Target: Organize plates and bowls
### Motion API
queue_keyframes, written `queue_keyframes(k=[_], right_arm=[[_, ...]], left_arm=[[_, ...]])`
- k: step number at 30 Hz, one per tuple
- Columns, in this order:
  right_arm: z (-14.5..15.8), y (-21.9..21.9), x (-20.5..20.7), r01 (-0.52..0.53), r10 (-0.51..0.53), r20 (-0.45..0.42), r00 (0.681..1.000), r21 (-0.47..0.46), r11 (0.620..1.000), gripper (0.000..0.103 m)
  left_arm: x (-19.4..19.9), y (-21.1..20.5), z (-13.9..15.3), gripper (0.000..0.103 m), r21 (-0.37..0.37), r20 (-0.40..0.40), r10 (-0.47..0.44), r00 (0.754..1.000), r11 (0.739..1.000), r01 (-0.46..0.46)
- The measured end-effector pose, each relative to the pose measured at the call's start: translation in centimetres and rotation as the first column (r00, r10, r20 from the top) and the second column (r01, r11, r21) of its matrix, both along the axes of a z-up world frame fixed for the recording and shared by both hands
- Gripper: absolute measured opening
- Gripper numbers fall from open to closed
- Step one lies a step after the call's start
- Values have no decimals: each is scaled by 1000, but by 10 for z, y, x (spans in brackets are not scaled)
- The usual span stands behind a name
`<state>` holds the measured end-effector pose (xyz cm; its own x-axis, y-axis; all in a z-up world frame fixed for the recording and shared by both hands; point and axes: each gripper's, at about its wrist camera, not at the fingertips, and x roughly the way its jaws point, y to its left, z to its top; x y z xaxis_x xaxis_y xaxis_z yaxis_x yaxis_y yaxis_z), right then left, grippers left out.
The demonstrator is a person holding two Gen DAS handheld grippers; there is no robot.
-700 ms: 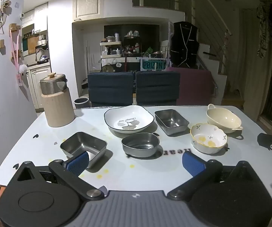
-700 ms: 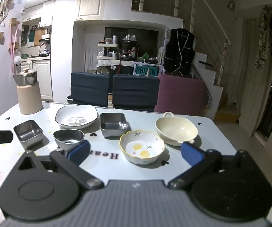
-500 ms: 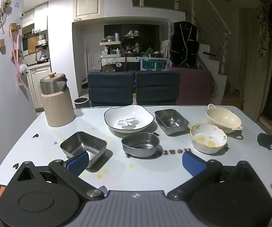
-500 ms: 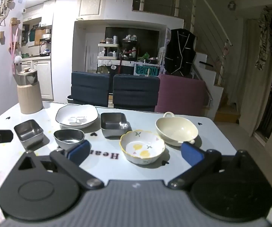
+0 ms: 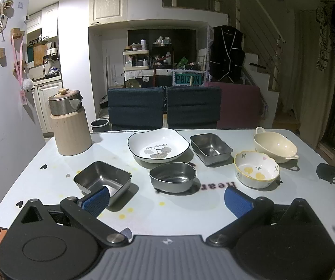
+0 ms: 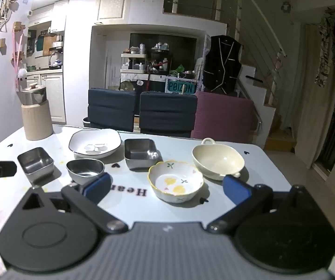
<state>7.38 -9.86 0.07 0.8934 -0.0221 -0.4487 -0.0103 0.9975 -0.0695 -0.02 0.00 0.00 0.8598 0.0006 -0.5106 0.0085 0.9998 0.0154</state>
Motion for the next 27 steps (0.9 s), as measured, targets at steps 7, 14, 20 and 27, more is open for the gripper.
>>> queue_keyframes(k=[7,14,20,27], right_arm=[[0,0,2,1,-1,-1,1000,-1,1000,103],[-1,0,2,2,-2,-1,1000,-2,1000,103],[0,0,2,1,-1,-1,1000,-3,1000,103],[0,0,2,1,-1,-2,1000,-4,1000,103]], left_arm=[[0,0,0,103,-1,-1,0,1000,1000,0],[0,0,0,103,-1,-2,-1,1000,1000,1],[0,0,0,103,-1,-4,0,1000,1000,0],[-1,0,0,103,-2,-6,-1,1000,1000,1]])
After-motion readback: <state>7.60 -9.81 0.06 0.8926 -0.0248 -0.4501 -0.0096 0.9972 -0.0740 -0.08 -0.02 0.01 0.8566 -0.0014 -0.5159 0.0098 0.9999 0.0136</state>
